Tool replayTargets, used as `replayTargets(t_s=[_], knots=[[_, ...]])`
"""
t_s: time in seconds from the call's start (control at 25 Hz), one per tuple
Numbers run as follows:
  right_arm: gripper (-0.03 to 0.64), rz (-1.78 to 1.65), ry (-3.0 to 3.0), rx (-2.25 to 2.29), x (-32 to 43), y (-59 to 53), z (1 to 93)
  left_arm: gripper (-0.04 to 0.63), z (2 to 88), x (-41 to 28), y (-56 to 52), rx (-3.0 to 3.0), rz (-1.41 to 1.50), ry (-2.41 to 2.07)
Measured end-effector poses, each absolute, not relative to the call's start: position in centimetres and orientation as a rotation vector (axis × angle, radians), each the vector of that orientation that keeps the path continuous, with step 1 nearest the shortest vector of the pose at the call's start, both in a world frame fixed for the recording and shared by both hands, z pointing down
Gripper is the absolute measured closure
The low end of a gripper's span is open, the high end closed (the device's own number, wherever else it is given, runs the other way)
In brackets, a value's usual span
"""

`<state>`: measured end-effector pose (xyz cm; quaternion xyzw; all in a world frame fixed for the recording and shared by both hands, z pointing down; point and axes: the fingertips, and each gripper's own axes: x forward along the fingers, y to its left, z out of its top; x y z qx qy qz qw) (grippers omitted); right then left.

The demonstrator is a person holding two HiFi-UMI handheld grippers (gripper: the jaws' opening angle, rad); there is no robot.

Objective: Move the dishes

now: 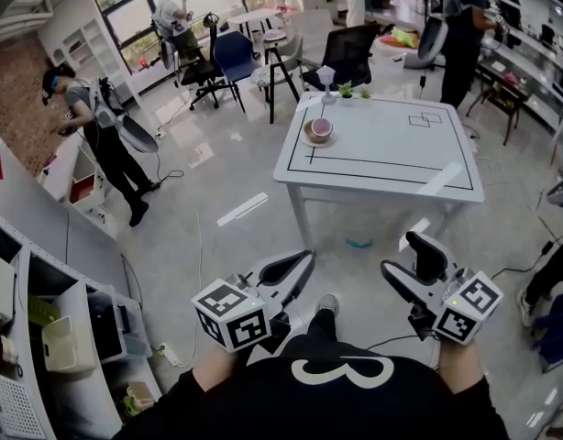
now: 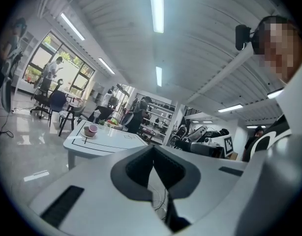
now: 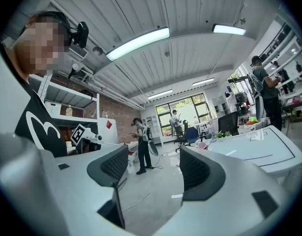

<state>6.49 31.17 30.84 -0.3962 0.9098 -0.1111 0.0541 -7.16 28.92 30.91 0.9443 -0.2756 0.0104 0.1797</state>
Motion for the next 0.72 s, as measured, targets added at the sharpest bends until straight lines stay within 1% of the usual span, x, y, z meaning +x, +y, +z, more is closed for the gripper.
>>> replayTargets(t_s=[0.28, 0.72], knots=[[0.293, -0.393, 2.752, -1.24, 7.7, 25.4, 32.3, 0.592, 32.6, -6.6, 23.1, 2.63, 0.043, -0.77], [0.295, -0.531, 2.696, -1.351, 11.1, 11.8, 34.9, 0.592, 34.6, -2.9, 8.5, 2.588, 0.065, -0.672]])
